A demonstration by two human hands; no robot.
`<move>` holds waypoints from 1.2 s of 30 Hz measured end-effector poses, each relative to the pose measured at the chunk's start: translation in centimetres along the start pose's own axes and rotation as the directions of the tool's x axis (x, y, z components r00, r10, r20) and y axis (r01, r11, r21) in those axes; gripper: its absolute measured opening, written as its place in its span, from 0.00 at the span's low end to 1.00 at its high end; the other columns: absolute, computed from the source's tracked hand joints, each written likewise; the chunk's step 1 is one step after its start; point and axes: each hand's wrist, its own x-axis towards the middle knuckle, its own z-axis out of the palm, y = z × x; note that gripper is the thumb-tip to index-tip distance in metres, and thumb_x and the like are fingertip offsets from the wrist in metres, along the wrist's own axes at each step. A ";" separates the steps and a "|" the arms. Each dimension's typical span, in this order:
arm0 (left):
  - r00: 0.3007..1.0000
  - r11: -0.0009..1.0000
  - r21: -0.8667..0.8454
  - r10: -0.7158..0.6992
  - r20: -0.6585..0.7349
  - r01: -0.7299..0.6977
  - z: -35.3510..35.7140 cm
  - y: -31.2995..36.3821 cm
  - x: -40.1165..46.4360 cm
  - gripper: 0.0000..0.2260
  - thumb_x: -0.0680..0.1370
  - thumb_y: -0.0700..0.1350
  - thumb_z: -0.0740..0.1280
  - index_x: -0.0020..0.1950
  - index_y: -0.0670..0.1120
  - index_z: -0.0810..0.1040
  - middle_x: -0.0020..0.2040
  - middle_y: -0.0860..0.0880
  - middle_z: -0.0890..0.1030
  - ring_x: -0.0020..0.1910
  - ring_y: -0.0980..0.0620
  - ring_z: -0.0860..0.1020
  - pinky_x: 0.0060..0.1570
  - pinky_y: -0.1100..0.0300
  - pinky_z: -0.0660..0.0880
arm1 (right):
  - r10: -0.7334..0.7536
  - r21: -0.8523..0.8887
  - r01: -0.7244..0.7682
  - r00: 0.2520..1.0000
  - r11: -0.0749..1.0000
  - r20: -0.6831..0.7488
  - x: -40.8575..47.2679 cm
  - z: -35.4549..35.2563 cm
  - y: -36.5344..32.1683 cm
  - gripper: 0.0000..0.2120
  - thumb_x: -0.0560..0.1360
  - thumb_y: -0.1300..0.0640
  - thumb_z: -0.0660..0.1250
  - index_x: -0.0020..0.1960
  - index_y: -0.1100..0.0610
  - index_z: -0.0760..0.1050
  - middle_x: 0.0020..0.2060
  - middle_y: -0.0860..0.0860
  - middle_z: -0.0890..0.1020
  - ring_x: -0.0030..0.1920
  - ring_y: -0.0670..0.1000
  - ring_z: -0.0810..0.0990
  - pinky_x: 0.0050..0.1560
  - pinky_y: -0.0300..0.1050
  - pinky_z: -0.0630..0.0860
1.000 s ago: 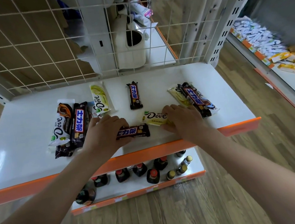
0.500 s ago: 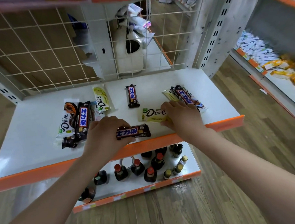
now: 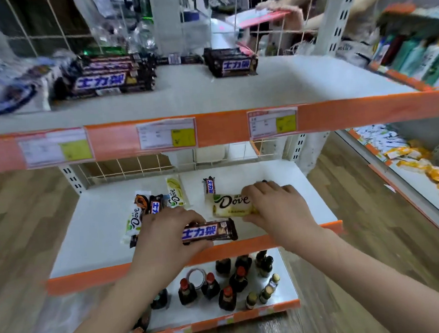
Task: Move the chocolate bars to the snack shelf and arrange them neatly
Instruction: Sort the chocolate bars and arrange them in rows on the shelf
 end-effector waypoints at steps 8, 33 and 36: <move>0.997 0.997 0.040 0.073 -0.037 -0.071 -5.6 3.1 -2.5 0.15 0.67 0.62 0.71 0.50 0.58 0.78 0.44 0.61 0.77 0.48 0.59 0.73 0.49 0.58 0.61 | -0.060 0.061 0.064 0.996 0.996 -0.072 -1.8 -6.3 -2.1 0.23 0.75 0.43 0.63 0.67 0.52 0.68 0.61 0.48 0.75 0.62 0.53 0.72 0.59 0.45 0.65; 0.985 0.987 0.119 0.124 -0.119 -0.110 -21.3 5.8 -0.4 0.19 0.67 0.66 0.67 0.53 0.59 0.76 0.48 0.63 0.76 0.51 0.63 0.71 0.48 0.62 0.56 | -0.079 -0.057 0.065 0.951 0.996 -0.298 0.6 -20.4 -3.4 0.25 0.52 0.42 0.81 0.44 0.54 0.82 0.38 0.47 0.84 0.37 0.50 0.83 0.32 0.45 0.78; 0.982 0.990 0.091 0.119 -0.145 -0.107 -22.3 4.8 1.4 0.17 0.67 0.65 0.68 0.52 0.59 0.77 0.45 0.62 0.76 0.50 0.61 0.72 0.49 0.60 0.58 | -0.054 -0.044 0.042 0.948 0.998 -0.313 2.4 -21.1 -3.3 0.24 0.53 0.43 0.81 0.44 0.55 0.82 0.38 0.48 0.84 0.37 0.51 0.83 0.32 0.45 0.78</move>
